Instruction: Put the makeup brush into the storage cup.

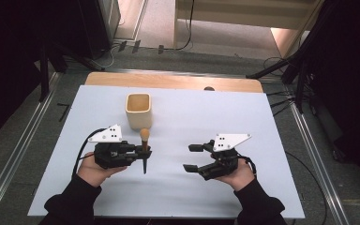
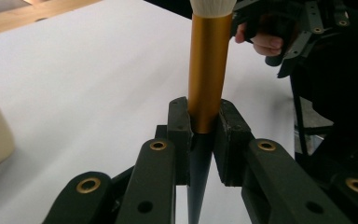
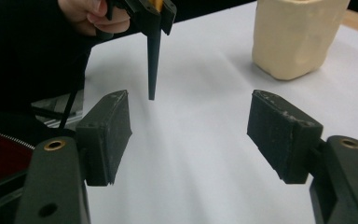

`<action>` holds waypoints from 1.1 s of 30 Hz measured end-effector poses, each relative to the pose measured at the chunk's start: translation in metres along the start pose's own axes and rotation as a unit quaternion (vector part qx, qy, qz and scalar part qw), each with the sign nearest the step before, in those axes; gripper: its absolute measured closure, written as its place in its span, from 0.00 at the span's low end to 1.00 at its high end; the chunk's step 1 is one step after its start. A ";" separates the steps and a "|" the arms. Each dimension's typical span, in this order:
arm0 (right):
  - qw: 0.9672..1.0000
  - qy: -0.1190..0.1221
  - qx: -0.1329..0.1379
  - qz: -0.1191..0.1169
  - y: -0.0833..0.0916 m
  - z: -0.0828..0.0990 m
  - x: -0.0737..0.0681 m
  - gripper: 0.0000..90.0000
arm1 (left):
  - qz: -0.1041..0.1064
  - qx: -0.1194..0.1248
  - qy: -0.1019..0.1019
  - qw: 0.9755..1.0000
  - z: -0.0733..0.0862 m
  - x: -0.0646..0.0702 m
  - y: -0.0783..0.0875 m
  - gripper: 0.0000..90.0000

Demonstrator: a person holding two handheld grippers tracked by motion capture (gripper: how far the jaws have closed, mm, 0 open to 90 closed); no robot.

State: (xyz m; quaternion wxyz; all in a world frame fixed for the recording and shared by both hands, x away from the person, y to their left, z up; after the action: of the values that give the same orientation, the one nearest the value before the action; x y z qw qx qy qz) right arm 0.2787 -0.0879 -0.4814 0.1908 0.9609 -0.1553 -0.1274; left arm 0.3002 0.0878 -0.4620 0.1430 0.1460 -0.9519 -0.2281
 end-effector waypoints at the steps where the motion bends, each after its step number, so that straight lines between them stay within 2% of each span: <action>1: 1.000 0.001 0.004 0.001 0.001 0.000 0.000 0.35 | -0.005 0.001 -0.001 1.000 0.001 -0.002 0.001 0.88; 11: 0.999 -0.003 0.019 0.030 0.017 0.009 0.010 0.31 | -0.026 0.011 0.012 1.000 0.003 -0.015 0.011 0.88; 14: 0.999 -0.003 0.030 0.040 0.024 0.012 0.013 0.29 | -0.035 0.015 0.018 0.999 0.003 -0.020 0.016 0.88; 19: 0.998 -0.003 0.029 0.057 0.031 0.019 0.016 0.29 | -0.056 0.018 0.019 0.998 0.005 -0.029 0.025 0.88; 24: 0.998 -0.014 0.029 0.060 0.035 0.024 0.017 0.27 | -0.066 0.021 0.027 0.997 0.007 -0.037 0.030 0.88; 33: 0.997 -0.013 0.033 0.071 0.041 0.031 0.020 0.27 | -0.080 0.029 0.030 0.996 0.007 -0.046 0.041 0.88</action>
State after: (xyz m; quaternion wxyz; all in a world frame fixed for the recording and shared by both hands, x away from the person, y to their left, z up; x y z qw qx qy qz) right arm 0.2778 -0.1408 -0.4965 0.1655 0.9515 -0.2293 -0.1213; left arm 0.3315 0.1417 -0.4584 0.1482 0.2323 -0.9389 -0.2063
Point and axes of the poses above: each handheld gripper's, and its own axes: y roughly backward along the jaws, z roughly out of its underside, x roughly to its right, the point moved 10 cm from there along -y, roughly forward along the jaws, and after that the axes turned 1 degree about -z, right-handed, at the moved point
